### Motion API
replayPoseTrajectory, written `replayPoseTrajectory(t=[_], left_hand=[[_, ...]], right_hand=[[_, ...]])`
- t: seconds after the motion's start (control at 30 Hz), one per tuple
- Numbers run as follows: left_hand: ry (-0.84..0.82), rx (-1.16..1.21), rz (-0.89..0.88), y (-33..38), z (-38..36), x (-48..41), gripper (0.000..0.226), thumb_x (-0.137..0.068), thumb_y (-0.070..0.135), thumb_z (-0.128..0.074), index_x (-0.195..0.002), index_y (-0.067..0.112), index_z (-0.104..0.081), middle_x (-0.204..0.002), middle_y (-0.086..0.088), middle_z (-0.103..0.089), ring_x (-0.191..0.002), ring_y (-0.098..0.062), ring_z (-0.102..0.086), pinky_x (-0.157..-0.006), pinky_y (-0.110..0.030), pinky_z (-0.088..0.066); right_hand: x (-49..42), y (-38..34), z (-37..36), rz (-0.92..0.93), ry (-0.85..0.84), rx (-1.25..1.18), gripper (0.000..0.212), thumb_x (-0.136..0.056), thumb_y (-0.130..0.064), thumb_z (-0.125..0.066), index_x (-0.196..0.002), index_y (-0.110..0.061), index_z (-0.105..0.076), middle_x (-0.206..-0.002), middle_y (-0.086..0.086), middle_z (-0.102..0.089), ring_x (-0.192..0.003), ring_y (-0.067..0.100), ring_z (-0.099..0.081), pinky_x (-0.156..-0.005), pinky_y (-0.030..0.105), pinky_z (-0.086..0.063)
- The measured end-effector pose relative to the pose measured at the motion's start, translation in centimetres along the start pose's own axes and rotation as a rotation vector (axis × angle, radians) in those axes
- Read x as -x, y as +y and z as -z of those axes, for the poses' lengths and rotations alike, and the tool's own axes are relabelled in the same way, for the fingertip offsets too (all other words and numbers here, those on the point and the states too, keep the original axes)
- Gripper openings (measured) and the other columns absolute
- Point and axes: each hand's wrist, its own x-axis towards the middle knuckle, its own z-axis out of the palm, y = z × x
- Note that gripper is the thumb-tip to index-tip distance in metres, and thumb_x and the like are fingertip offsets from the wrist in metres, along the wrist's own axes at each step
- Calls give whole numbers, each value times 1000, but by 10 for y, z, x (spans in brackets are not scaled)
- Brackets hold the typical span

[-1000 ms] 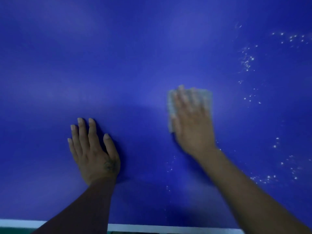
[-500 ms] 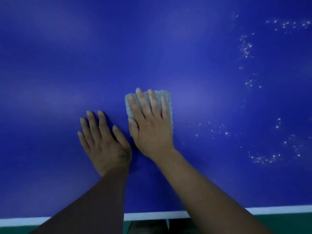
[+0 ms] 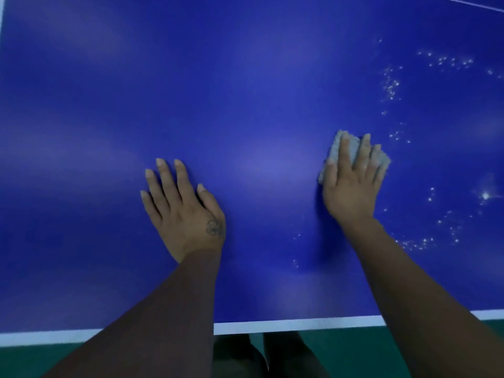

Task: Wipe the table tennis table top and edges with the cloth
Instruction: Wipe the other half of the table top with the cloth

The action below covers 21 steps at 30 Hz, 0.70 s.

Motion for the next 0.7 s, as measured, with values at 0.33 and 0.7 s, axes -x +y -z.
replayPoseTrajectory(t=[0.33, 0.7], left_hand=[[11, 33, 5, 0, 2, -1, 53, -117, 36, -31, -165, 16, -43, -177, -9, -29, -166, -30, -19, -135, -53, -13], [-32, -19, 11, 1, 1, 0, 57, -116, 42, -27, -168, 19, -37, -180, -7, -20, -168, -30, -11, -135, -52, -9]], right_hand=[[51, -129, -26, 437, 105, 23, 60, -114, -51, -22, -171, -30, -20, -178, 10, -14, -165, 35, -10, -131, 61, -8], [6, 41, -2, 224, 34, -4, 62, -112, -51, -29, -170, -28, -24, -178, 8, -16, -165, 35, -11, -132, 59, -8]])
